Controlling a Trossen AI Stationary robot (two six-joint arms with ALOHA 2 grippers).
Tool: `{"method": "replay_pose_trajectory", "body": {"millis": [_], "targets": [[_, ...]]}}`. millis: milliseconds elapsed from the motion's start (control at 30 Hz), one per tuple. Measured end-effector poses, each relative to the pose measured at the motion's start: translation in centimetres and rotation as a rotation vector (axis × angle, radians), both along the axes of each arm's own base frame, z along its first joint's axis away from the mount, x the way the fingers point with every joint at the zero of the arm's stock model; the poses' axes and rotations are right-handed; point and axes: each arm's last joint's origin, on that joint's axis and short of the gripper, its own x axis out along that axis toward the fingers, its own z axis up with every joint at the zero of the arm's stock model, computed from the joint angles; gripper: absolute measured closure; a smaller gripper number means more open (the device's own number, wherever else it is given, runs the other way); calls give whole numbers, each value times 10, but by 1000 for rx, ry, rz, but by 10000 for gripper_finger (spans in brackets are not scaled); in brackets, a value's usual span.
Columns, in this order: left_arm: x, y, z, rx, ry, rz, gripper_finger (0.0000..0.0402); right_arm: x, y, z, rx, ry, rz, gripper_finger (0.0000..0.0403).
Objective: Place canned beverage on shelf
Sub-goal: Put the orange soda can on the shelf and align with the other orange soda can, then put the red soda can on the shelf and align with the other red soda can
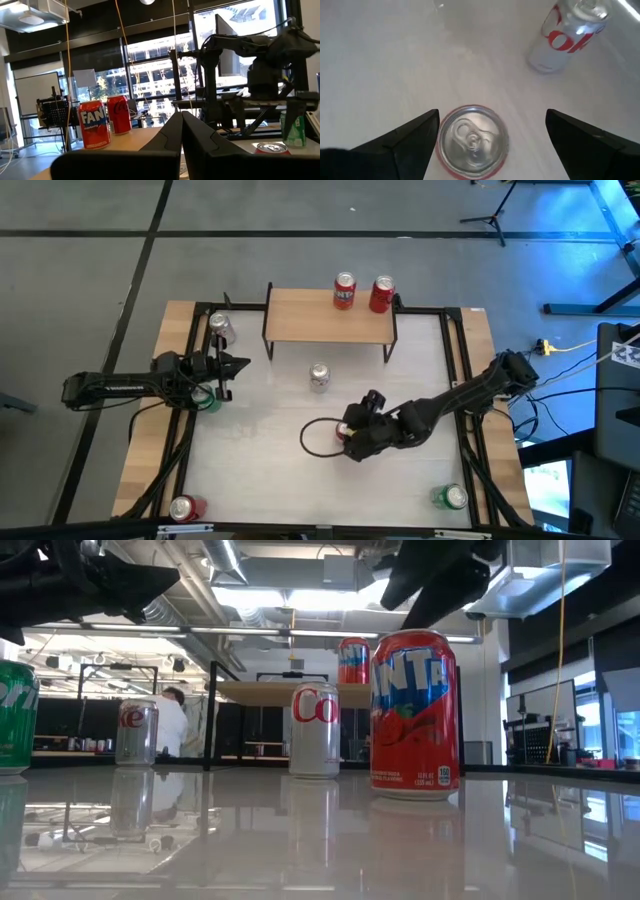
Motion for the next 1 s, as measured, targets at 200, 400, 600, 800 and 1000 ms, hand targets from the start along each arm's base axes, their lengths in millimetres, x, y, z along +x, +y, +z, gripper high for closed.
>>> {"method": "replay_pose_trajectory", "body": {"millis": [200, 400, 600, 800, 1000], "targets": [[0, 0, 0, 0, 0, 1, 398, 8, 4, -16, -16, 38, 15, 42], [0, 1, 0, -10, -2, 33, 398, 13, 8, -32, -1, 97, 35, 42], [0, 1, 0, -8, -2, 34, 398, 15, 9, -44, -17, 146, 39, 42], [0, 1, 0, -9, -2, 33, 398, 17, 10, -42, -52, 128, 89, 71], [0, 1, 0, -9, -2, 33, 398, 17, 10, -42, -83, 146, 161, 118]]}}
